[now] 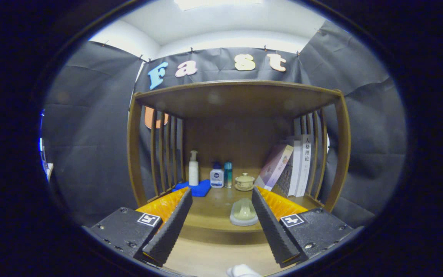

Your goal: Pull open the drawer, take out the items inside it, and place them on the countertop above the cabinet.

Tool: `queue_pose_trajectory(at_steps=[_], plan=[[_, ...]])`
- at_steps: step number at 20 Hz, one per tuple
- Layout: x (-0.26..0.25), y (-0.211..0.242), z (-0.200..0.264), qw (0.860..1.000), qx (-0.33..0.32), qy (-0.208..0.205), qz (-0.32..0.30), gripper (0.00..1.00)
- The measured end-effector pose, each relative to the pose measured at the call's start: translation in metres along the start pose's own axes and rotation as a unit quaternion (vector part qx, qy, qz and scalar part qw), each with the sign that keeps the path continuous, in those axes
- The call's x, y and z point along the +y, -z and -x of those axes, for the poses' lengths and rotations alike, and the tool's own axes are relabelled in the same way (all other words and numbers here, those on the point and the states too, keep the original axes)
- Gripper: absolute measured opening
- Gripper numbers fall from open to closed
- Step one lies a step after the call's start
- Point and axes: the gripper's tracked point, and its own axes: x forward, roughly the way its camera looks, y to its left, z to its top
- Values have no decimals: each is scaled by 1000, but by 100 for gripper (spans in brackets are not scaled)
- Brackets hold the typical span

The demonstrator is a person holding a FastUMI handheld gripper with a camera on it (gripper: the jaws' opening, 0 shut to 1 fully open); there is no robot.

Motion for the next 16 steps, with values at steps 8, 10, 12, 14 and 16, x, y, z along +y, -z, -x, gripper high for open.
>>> queue_pose_trajectory(at_steps=[8,10,12,14,16], plan=[[-15,59,86,998,-29,47,-17,99],[-16,74,104,998,-34,52,-17,99],[-13,90,118,998,-34,47,-7,99],[-14,111,129,999,-25,47,8,99],[-19,137,137,998,-13,65,10,99]])
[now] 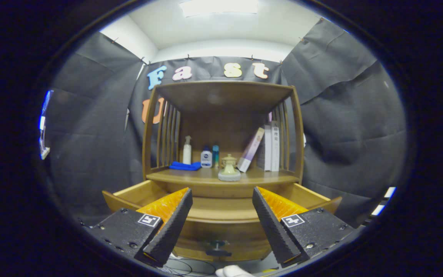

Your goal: Pull open the drawer, take out the items inside it, and place them on the countertop above the cabinet.

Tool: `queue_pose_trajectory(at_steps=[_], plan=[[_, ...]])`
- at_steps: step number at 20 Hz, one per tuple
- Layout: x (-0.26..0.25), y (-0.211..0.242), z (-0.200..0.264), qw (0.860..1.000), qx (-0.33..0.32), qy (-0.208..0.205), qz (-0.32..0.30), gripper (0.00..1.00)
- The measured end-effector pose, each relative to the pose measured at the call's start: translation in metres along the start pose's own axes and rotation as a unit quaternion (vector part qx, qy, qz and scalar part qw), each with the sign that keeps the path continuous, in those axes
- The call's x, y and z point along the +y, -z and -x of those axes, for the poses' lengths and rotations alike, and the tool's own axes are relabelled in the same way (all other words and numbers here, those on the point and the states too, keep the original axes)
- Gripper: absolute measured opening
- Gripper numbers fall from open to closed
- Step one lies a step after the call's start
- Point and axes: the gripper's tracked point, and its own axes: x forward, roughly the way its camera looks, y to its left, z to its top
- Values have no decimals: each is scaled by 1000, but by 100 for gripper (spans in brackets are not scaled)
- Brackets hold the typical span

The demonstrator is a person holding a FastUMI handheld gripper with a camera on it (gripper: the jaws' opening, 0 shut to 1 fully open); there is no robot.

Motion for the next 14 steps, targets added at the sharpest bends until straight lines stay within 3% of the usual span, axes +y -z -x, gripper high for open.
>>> queue_pose_trajectory(at_steps=[6,14], plan=[[3,66,-1,998,63,-6,-10,99],[-11,91,-19,995,101,15,-4,99]])
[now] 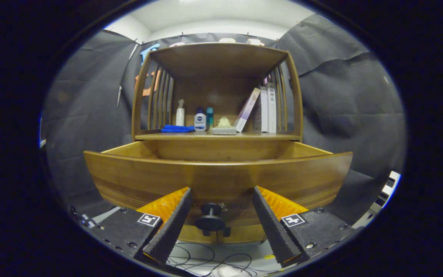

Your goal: Pull open the drawer, take out the items inside it, and place them on the countertop above the cabinet.

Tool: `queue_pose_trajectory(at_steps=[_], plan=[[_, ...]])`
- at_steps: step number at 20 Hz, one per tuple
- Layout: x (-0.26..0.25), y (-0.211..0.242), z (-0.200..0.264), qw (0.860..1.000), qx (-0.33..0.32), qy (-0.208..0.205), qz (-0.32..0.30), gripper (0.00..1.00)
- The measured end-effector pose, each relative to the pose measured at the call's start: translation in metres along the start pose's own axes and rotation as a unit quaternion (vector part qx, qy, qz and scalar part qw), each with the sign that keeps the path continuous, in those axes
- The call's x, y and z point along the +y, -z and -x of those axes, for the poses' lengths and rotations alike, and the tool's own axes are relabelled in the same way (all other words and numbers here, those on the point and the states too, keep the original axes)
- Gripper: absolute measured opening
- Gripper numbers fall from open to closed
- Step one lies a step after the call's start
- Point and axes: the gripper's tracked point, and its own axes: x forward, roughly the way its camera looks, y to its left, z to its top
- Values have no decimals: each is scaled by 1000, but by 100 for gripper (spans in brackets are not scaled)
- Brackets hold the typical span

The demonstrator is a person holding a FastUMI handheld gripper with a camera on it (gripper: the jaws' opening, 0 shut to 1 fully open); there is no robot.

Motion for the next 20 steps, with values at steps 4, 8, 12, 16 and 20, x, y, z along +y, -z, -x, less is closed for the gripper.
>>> queue_pose_trajectory(at_steps=[4,8,12,16,20], plan=[[2,-1,2,1000,-4,-4,-3,99],[4,-2,-2,1000,-18,-1,8,99],[4,-3,-11,999,-21,-14,-21,99],[1,-6,-25,999,-23,-19,-20,98],[4,-10,-42,999,-27,-19,-22,98]])
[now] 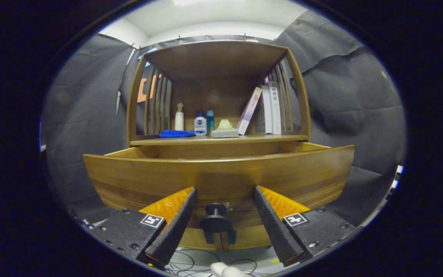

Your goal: Pull open the drawer, take out the items inside it, and place them on the countertop above the cabinet.

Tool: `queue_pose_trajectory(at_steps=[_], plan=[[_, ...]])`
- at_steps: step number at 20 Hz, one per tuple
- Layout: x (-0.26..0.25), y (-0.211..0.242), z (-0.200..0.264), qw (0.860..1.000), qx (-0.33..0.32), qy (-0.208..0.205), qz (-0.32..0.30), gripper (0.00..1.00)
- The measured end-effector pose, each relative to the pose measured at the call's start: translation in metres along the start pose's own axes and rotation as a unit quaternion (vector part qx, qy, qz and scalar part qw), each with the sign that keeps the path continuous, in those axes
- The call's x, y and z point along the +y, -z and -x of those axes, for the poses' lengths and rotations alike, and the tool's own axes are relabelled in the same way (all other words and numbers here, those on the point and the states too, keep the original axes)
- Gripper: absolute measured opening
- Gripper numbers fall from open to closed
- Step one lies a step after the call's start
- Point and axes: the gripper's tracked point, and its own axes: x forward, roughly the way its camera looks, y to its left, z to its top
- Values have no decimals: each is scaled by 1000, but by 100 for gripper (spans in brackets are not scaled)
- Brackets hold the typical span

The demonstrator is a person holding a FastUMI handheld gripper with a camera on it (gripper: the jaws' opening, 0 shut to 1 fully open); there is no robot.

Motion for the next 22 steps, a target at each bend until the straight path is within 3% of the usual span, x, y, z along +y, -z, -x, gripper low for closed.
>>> queue_pose_trajectory(at_steps=[9,22], plan=[[5,-8,-60,999,21,18,37,99],[9,-12,-117,999,35,19,4,99]])
